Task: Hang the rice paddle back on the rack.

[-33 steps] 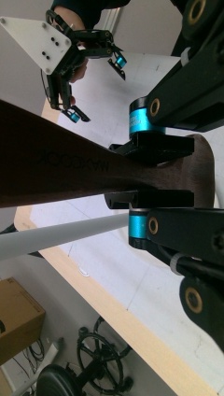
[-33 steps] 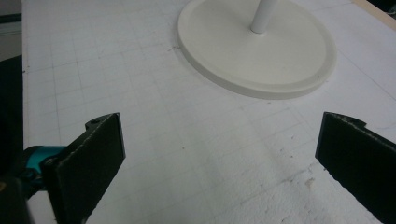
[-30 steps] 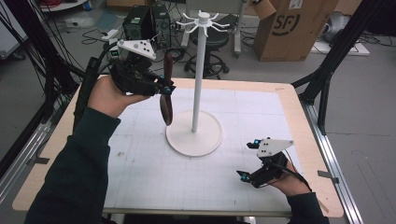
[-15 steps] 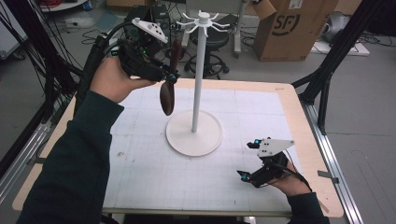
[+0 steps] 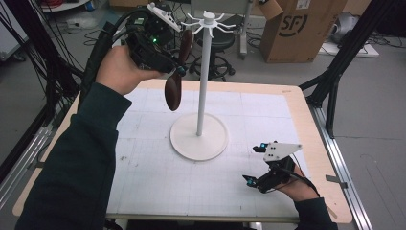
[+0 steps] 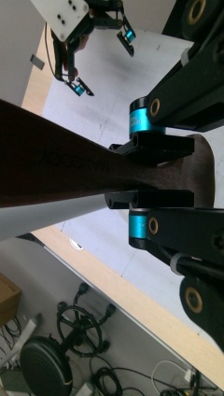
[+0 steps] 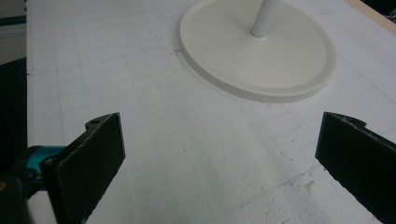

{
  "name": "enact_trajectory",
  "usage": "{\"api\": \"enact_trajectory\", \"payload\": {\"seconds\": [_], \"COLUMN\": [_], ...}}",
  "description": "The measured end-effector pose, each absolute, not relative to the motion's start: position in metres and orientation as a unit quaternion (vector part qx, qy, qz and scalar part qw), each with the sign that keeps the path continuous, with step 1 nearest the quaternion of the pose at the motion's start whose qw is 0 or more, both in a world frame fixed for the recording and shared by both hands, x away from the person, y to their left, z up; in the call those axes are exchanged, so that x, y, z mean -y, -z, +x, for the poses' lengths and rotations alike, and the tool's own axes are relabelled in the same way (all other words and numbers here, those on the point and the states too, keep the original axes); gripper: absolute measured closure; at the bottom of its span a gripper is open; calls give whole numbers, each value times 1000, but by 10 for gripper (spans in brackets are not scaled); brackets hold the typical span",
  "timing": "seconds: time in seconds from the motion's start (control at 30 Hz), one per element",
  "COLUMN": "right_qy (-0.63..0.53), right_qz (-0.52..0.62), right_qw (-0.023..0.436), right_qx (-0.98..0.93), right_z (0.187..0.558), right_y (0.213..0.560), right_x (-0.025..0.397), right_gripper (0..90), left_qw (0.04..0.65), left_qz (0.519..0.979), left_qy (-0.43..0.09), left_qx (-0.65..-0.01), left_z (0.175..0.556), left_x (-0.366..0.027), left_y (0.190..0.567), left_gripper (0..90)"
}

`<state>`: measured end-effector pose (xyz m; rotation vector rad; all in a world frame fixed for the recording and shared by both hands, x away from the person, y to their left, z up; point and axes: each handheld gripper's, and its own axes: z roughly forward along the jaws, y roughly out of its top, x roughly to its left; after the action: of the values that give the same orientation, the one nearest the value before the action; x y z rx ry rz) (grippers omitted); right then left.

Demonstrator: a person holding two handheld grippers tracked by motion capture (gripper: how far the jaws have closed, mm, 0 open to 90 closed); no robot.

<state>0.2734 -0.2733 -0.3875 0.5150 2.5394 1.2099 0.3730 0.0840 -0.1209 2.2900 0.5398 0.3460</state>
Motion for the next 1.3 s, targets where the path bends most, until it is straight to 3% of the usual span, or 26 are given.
{"api": "enact_trajectory", "payload": {"seconds": [1.3], "right_qy": [-417], "right_qz": [177], "right_qw": [141], "right_qx": [-880], "right_z": [273], "right_y": [388], "right_x": [273], "right_gripper": [6], "left_qw": [356], "left_qz": [897], "left_qy": [-129], "left_qx": [-229], "left_z": [394], "left_x": [-74], "left_y": [120], "left_gripper": [773]}}
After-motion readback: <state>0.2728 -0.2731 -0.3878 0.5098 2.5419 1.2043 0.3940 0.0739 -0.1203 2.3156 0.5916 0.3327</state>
